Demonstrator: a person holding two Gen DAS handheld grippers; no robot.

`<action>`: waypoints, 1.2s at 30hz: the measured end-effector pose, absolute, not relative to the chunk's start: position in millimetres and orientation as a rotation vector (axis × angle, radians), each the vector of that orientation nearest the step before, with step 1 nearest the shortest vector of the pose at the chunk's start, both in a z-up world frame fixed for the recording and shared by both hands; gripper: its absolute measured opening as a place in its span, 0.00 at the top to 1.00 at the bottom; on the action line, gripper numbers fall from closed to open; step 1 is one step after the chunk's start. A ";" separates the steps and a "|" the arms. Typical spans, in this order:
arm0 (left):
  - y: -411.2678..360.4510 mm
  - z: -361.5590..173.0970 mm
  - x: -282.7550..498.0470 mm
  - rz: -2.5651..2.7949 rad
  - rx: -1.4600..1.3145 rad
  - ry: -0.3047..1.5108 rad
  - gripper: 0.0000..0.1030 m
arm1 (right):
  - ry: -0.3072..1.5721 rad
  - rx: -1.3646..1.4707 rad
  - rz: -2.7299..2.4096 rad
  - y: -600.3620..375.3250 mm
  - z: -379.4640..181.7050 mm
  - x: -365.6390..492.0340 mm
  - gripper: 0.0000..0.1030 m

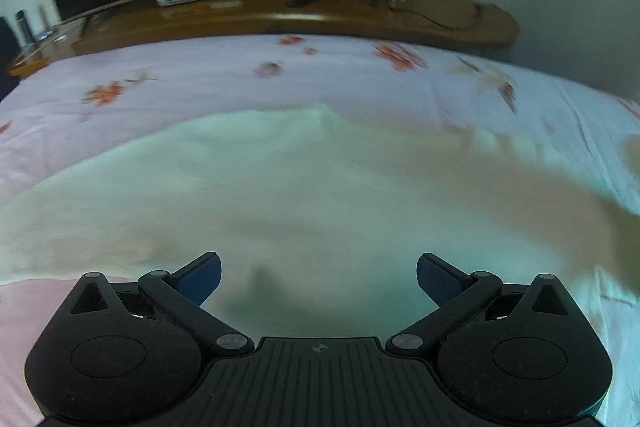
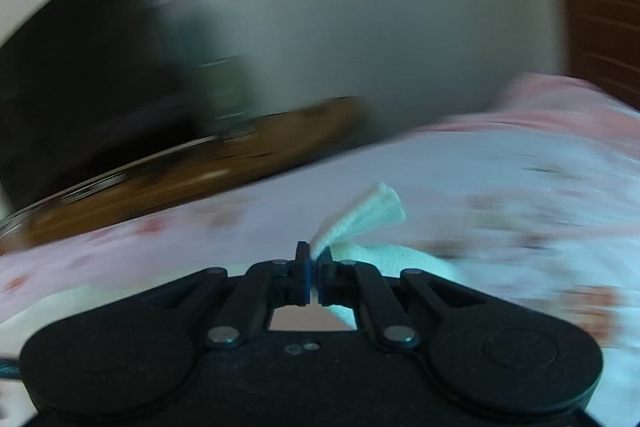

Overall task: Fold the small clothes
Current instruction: 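Fold the held sleeve across the sweater body with the right tool, release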

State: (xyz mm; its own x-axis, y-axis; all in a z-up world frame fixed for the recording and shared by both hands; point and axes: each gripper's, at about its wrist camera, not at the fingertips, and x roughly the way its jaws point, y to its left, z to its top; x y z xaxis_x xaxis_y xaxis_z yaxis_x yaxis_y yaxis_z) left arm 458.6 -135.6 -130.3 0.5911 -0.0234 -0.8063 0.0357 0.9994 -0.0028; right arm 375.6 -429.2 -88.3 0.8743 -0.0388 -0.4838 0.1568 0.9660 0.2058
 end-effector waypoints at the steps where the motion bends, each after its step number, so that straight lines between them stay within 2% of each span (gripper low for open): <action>1: -125.6 -127.7 458.7 -0.015 0.001 0.934 0.00 | 0.512 0.235 -0.041 -407.6 -91.8 385.5 0.96; 7: -81.2 -130.0 460.9 0.053 -0.047 0.941 0.00 | 0.656 0.238 0.231 -302.5 -136.4 428.4 0.96; 8: -77.0 -132.4 461.2 0.043 -0.062 0.950 0.00 | 0.692 0.214 0.254 -289.5 -144.4 433.0 0.92; 10: -72.9 -137.6 461.1 0.012 -0.094 0.970 0.00 | 0.787 0.169 0.293 -271.6 -162.7 441.5 0.72; 11: -72.2 -140.1 460.4 -0.005 -0.113 0.979 0.00 | 0.818 0.162 0.313 -268.3 -167.2 441.5 0.56; 12: -72.9 -142.6 459.4 -0.022 -0.129 0.984 0.00 | 0.812 0.157 0.329 -265.6 -167.4 438.4 0.50; 16: -84.7 -152.2 450.7 -0.119 -0.184 1.020 0.00 | 0.710 0.159 0.269 -293.3 -146.4 406.7 0.49; 20: -99.6 -164.9 446.3 -0.202 -0.292 1.069 0.00 | 0.674 0.107 0.127 -328.5 -140.5 382.1 0.38; 31: -109.3 -188.5 446.7 -0.240 -0.710 1.048 0.02 | 0.697 0.178 -0.034 -383.8 -152.5 337.8 0.38; 32: -108.4 -189.9 446.9 -0.235 -0.734 1.036 0.20 | 0.694 0.174 -0.043 -384.8 -152.3 336.5 0.38; 34: -107.9 -195.2 450.8 -0.239 -0.776 1.042 0.44 | 0.685 0.169 -0.063 -386.0 -152.8 332.3 0.38; 36: -108.9 -199.6 454.1 -0.233 -0.788 1.044 0.45 | 0.681 0.163 -0.084 -389.2 -152.8 329.8 0.38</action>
State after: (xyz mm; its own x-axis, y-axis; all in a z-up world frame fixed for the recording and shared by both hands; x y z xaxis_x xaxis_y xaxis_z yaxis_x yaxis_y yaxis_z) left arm 454.1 -108.9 -199.6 0.5076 -0.5245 -0.6835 -0.1840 0.7090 -0.6807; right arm 329.8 -389.2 -152.8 0.7740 -0.0241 -0.6327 0.1307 0.9838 0.1224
